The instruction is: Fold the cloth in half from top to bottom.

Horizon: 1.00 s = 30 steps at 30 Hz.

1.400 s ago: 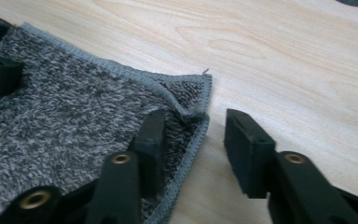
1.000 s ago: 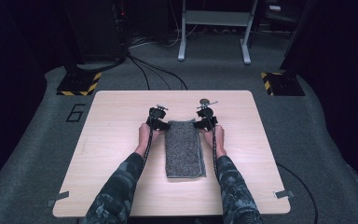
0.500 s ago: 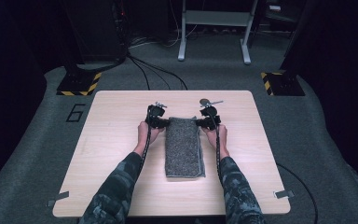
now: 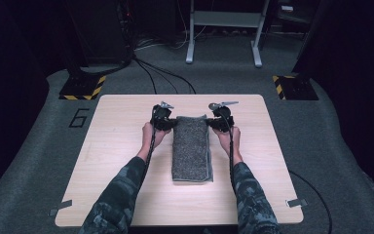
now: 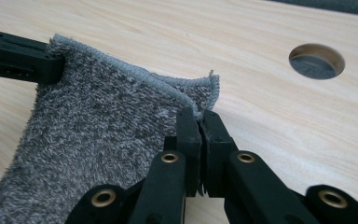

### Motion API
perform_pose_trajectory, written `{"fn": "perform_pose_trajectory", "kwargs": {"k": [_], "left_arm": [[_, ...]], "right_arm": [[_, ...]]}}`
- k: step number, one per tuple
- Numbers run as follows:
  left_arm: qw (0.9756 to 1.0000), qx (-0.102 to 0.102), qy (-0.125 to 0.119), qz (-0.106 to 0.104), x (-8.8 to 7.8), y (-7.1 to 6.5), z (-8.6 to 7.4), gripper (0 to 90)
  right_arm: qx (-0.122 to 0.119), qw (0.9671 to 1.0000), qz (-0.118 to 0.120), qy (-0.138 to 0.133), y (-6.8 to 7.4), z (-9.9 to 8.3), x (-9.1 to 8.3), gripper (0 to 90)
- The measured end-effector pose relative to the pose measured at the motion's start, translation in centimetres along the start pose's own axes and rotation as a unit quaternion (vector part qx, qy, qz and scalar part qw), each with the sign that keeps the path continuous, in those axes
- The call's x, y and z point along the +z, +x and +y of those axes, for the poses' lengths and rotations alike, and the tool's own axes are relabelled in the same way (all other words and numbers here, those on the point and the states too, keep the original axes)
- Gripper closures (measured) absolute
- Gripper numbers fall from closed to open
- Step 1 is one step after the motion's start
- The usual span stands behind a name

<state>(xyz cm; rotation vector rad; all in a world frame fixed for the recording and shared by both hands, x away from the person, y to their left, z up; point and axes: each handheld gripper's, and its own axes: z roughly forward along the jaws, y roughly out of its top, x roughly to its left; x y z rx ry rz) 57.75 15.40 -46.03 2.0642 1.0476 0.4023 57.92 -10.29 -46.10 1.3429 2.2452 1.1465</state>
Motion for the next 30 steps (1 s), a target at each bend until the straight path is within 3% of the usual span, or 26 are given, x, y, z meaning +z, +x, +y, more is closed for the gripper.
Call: {"fn": "perform_pose_trajectory", "kwargs": {"k": [14, 23, 30], "left_arm": [[0.9996, 0.013, -0.019, -0.018, -2.0, -0.4, 1.0, 87.1], [0.9989, 0.026, -0.035, -0.015, -2.9, -0.5, 1.9, 87.1], [0.9989, 0.032, -0.019, -0.028, -2.5, -0.9, 0.3, 87.0]], "right_arm": [[-0.016, 0.9993, 0.007, -0.032, 0.6, 0.6, -2.3, 88.3], [-0.026, 0.9984, 0.003, -0.050, 0.8, 1.3, -3.6, 88.3], [-0.034, 0.9987, 0.006, -0.039, 1.2, 0.0, -3.5, 88.3]]}}
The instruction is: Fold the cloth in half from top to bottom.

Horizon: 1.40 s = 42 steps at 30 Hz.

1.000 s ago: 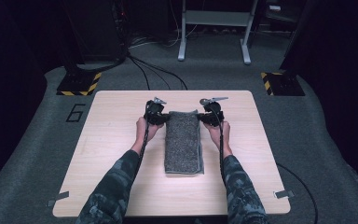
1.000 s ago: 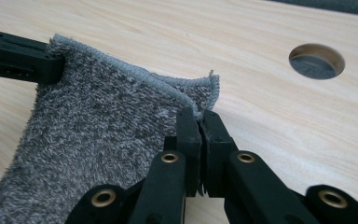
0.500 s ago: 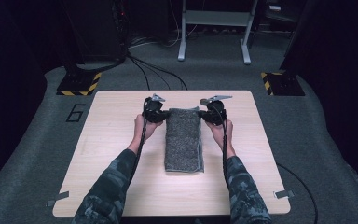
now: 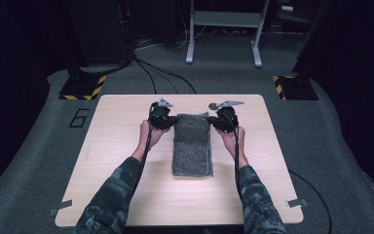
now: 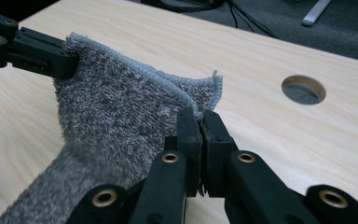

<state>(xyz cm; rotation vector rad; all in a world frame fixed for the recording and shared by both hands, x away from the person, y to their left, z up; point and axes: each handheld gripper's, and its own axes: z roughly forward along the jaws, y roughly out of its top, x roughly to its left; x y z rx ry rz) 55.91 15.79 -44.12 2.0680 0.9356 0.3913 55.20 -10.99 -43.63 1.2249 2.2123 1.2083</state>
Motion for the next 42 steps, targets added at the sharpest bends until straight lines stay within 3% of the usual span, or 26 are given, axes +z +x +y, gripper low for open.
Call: {"fn": "perform_pose_trajectory", "kwargs": {"k": [10, 17, 28, 33, 42], "left_arm": [[0.9999, 0.006, -0.003, -0.013, -1.2, -0.9, -1.2, 86.9], [0.9996, 0.015, -0.001, -0.023, -2.5, -2.3, -2.6, 86.6], [0.9990, 0.028, 0.004, -0.035, -3.3, -4.1, -4.2, 85.8], [0.9988, 0.030, -0.011, -0.038, -3.9, -4.9, -4.9, 85.5], [0.9979, 0.051, -0.003, -0.039, -4.3, -6.2, -6.4, 84.5]], "right_arm": [[-0.018, 0.9997, 0.011, -0.011, 1.1, -1.4, -1.4, 88.2], [-0.032, 0.9991, 0.020, -0.020, 2.6, -3.2, -3.0, 88.1], [-0.034, 0.9989, 0.023, -0.024, 3.4, -5.5, -4.2, 88.0], [-0.040, 0.9984, 0.025, -0.032, 3.9, -6.4, -5.0, 87.9], [-0.047, 0.9978, 0.027, -0.039, 5.0, -7.7, -6.4, 87.6]]}}
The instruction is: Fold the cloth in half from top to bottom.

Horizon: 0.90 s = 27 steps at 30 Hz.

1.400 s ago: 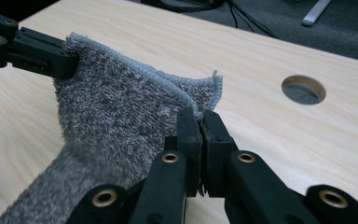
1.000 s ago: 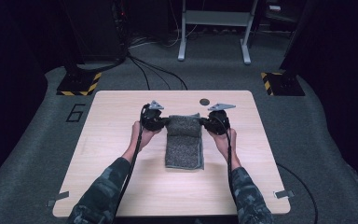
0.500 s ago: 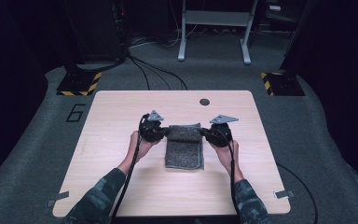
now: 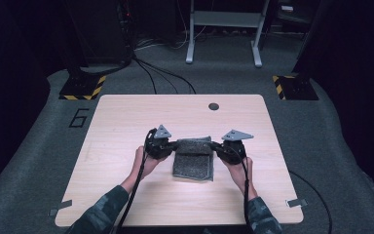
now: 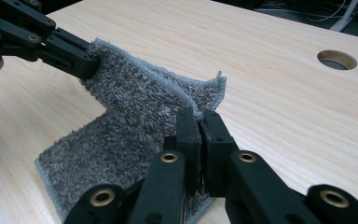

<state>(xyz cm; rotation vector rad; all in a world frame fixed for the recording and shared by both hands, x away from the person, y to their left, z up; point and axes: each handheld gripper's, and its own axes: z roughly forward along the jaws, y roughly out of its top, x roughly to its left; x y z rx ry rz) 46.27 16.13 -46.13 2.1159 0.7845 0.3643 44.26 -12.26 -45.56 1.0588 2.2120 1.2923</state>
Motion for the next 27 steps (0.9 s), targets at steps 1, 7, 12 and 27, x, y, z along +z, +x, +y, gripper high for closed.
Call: {"fn": "perform_pose_trajectory", "kwargs": {"k": [1, 7, 12, 27], "left_arm": [[1.0000, 0.002, -0.001, 0.003, 0.0, -0.2, -0.2, 84.3], [1.0000, -0.002, 0.004, -0.007, 0.1, -0.5, -1.3, 82.4], [0.9997, -0.007, 0.013, -0.017, -0.1, -0.8, -2.2, 78.3], [0.9957, -0.015, 0.057, -0.072, -2.6, -2.5, -5.0, 43.4]], "right_arm": [[0.000, 1.0000, 0.000, 0.001, 0.2, -0.2, -0.1, 87.5], [-0.007, 0.9999, -0.003, 0.009, 1.3, -1.4, -0.4, 87.0], [-0.012, 0.9998, 0.001, 0.014, 1.8, -2.1, -0.8, 86.4], [0.013, 0.9987, 0.034, 0.037, 2.4, -5.5, -2.8, 54.2]]}}
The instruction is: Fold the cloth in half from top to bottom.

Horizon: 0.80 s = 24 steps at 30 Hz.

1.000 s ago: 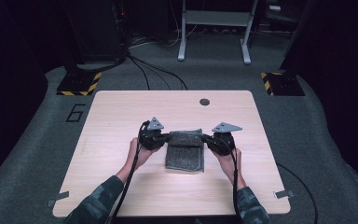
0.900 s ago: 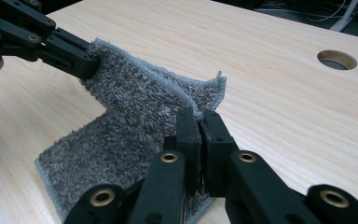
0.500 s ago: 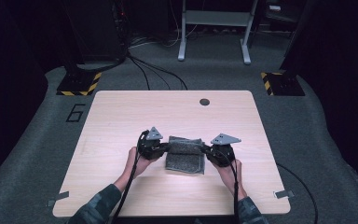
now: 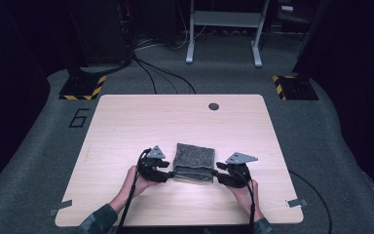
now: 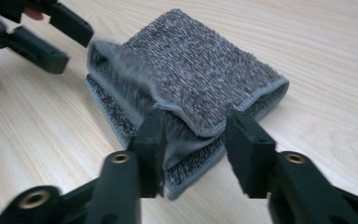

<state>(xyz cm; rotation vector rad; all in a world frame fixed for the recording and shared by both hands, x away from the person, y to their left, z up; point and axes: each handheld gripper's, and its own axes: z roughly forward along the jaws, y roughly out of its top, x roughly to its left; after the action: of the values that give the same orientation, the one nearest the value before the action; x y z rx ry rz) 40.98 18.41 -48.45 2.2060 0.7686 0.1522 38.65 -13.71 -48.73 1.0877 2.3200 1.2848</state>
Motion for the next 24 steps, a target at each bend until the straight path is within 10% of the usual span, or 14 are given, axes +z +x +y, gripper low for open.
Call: {"fn": "perform_pose_trajectory", "kwargs": {"k": [15, 24], "left_arm": [[0.9989, -0.030, -0.028, 0.023, -0.1, 1.6, 2.6, 22.7], [0.9967, -0.031, 0.029, 0.069, 3.6, 2.3, 2.7, 14.8]], "right_arm": [[0.050, 0.9982, -0.024, 0.023, -1.4, 1.6, 1.8, 23.8], [0.024, 0.9938, -0.062, 0.089, -1.4, 1.5, 4.7, 12.0]]}}
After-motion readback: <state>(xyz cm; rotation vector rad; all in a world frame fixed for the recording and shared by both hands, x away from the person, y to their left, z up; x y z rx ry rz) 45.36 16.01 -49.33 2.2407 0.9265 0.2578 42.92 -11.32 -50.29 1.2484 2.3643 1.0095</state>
